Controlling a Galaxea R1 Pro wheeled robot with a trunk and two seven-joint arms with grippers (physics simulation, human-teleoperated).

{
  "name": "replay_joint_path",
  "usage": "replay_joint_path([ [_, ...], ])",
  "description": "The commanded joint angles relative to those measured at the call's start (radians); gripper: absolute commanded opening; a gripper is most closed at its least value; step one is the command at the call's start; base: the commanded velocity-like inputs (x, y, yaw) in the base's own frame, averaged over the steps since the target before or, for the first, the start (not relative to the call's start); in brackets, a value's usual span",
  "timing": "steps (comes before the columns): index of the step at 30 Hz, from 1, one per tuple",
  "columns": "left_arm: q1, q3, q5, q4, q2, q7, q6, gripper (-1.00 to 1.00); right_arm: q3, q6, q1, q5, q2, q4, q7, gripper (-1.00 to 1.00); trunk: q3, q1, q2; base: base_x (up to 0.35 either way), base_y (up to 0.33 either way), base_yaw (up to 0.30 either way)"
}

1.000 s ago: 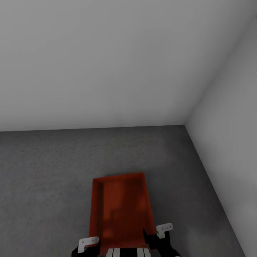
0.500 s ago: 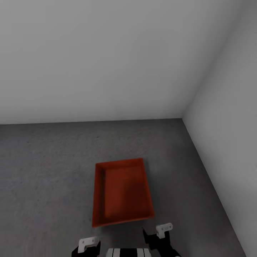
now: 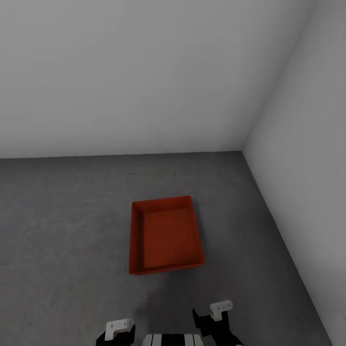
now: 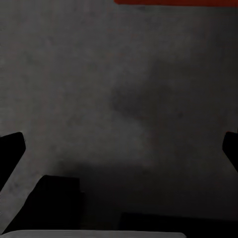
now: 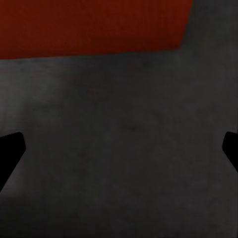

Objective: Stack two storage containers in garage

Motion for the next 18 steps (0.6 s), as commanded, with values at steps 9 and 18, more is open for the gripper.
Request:
replay_joint_path([
  [9,0.0,0.001,0.005,0.0,-0.002,0.005,-0.003,1.0,0.0,-0.003,0.0,0.001,0.0,0.001,0.0,1.0,0.0,-0.001,0.0,-0.337,0.0,0.0],
  [18,-0.001,0.001,0.006,0.0,-0.001,0.003,-0.001,1.0,0.001,-0.003,0.0,0.001,0.0,0.017,-0.008,1.0,0.0,-0.001,0.0,-0.098,0.0,0.0],
])
